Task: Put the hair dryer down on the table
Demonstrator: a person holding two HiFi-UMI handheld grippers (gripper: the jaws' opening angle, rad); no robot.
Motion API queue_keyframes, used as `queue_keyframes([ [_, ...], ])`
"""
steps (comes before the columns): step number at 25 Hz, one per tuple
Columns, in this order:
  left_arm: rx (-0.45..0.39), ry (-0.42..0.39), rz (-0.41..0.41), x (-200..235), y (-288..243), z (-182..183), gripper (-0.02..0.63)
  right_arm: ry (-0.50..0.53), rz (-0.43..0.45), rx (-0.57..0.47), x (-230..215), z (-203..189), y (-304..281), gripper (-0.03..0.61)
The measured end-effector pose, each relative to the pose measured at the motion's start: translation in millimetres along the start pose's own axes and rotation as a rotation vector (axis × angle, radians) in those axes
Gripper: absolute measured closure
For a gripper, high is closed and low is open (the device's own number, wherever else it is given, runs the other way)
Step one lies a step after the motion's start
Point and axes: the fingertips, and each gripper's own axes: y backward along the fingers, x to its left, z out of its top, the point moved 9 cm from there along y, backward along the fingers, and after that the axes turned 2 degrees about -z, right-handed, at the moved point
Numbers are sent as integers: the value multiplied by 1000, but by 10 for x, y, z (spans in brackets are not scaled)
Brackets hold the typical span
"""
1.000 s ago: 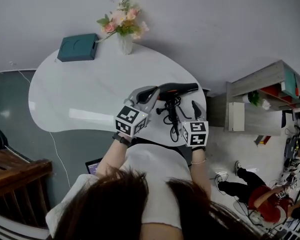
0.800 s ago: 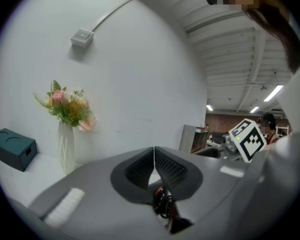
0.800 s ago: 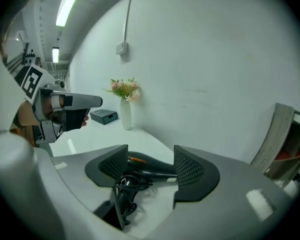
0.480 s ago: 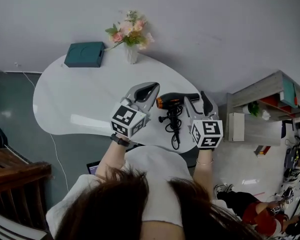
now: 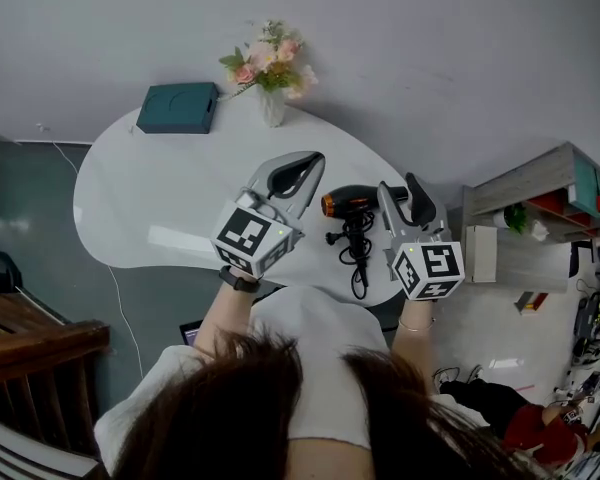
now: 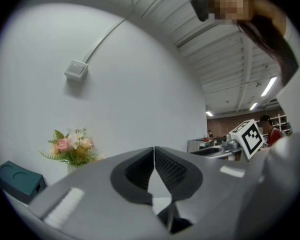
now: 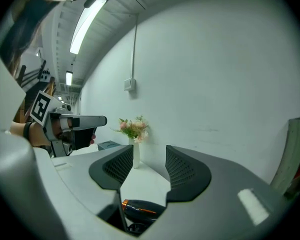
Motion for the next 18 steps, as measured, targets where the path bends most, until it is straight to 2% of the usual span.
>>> queue_keyframes([
  [7,-8,-4,-5,-23,-5,23,551,-37,-4,-27,-29,-13,78,524],
  [10,-2,1,-1,-19,0,-15,551,-46,-5,-33,-46,-27,111,560],
  [18,12,11,12,-14,8,-91,551,-37,-22,-38,-120,-27,168,577],
])
